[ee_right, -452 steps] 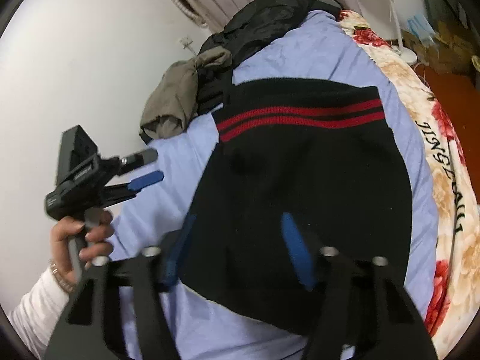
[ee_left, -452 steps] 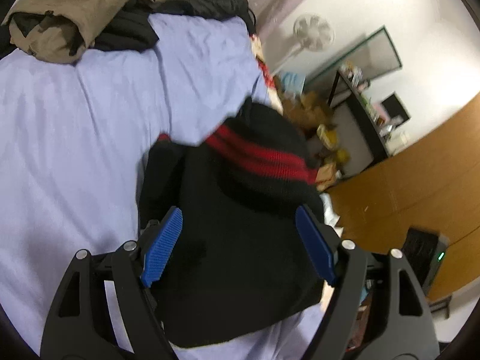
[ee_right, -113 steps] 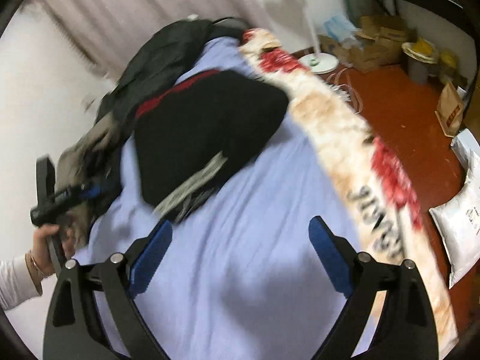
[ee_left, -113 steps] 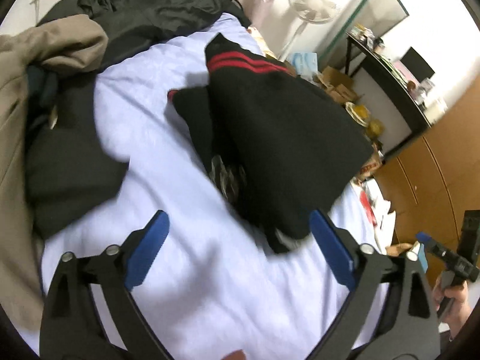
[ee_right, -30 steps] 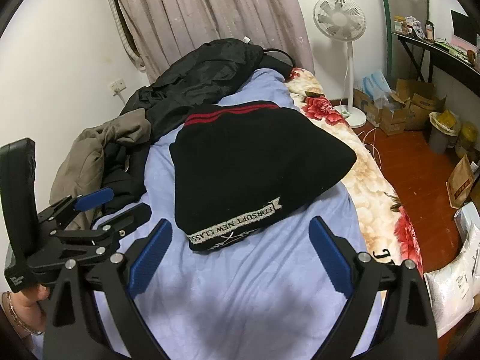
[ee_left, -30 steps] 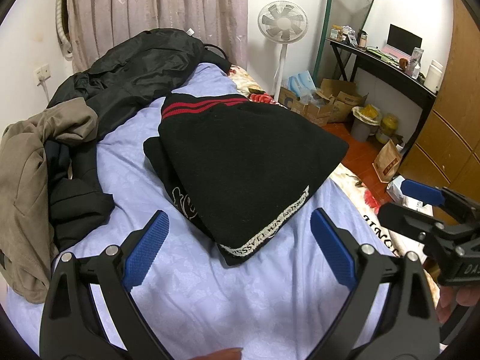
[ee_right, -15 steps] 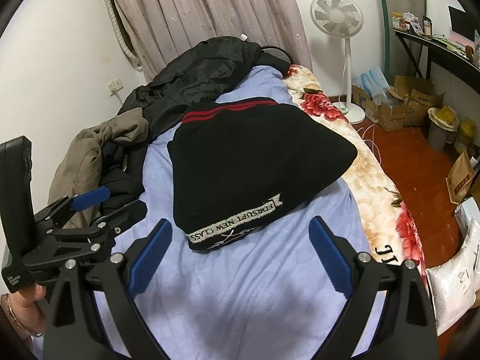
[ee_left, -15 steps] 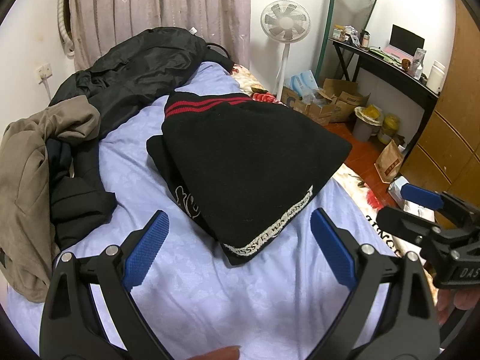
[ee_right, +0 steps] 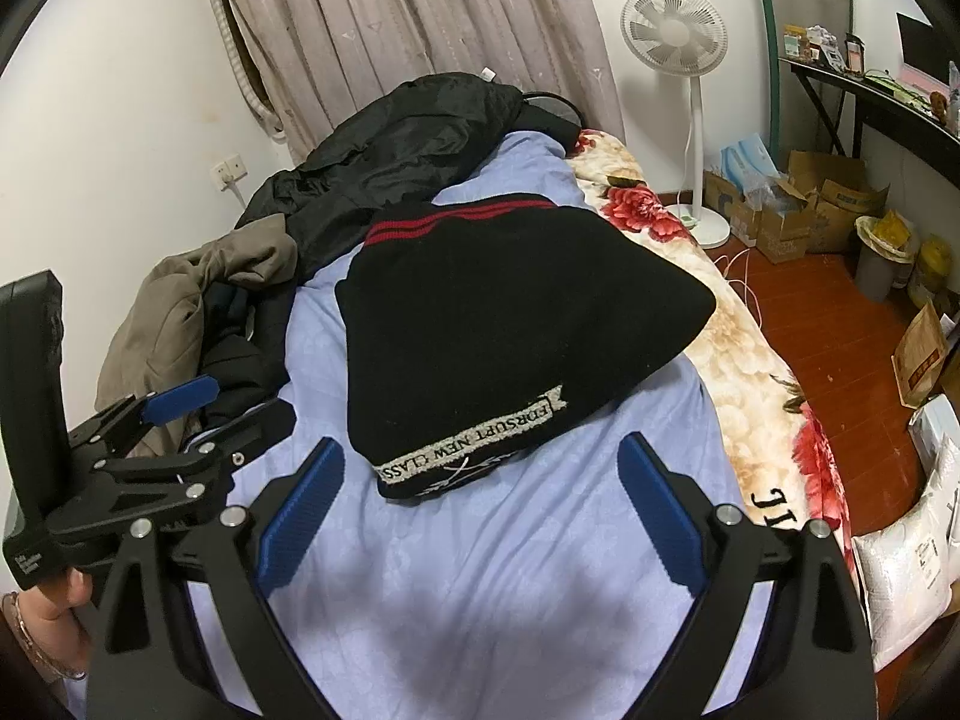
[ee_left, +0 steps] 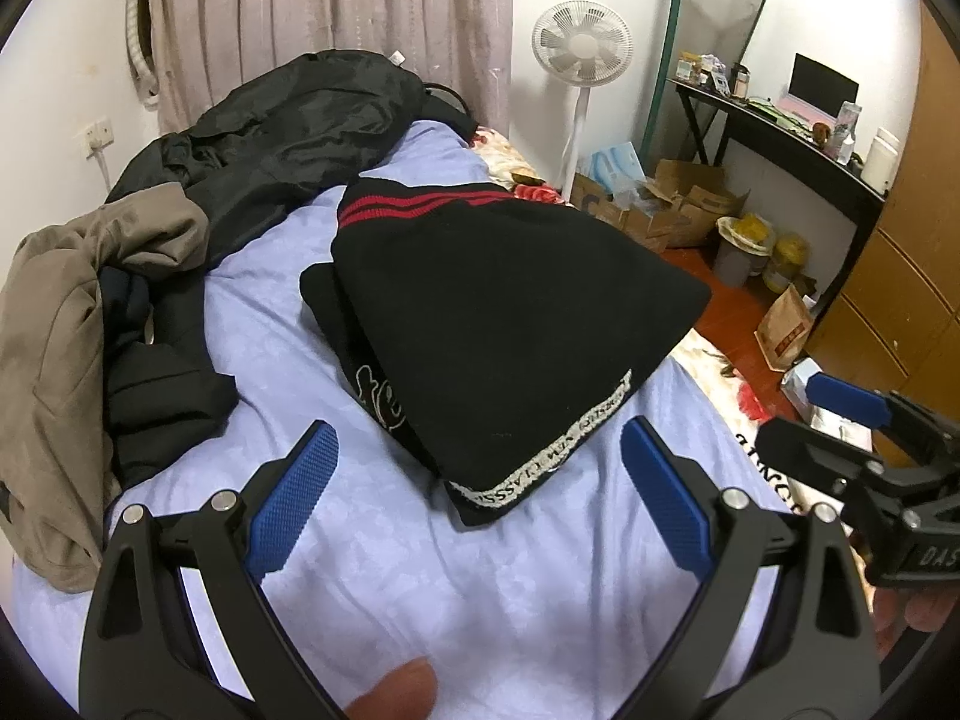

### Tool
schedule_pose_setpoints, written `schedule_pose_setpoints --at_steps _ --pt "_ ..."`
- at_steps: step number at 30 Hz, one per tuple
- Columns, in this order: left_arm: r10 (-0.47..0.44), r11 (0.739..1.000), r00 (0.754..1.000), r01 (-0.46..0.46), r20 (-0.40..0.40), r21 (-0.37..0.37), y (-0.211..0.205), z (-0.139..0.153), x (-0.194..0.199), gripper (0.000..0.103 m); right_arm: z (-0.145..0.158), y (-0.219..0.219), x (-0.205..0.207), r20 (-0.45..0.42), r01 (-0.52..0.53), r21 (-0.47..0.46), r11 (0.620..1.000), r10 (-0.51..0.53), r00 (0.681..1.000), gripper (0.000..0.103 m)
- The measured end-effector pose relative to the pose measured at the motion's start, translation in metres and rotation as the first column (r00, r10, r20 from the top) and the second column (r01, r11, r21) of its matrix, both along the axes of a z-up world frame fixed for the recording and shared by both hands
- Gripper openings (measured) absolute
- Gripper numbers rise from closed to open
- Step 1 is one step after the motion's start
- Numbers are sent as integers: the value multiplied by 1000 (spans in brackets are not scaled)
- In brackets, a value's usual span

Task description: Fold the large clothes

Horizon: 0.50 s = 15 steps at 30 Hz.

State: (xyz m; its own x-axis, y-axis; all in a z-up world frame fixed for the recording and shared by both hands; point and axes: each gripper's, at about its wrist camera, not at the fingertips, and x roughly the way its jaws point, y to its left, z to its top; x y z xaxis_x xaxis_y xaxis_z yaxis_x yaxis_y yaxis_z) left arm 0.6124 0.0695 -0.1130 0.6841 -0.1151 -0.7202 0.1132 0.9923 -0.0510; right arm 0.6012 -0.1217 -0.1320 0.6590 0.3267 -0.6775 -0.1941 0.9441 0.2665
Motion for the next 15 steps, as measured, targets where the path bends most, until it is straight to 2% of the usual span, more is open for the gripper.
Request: schedule_pose_setpoints --at_steps 15 --pt "-13 1000 1000 13 -16 -5 -5 -5 -4 93 -2 0 -4 -1 6 -4 1000 -6 1000 90"
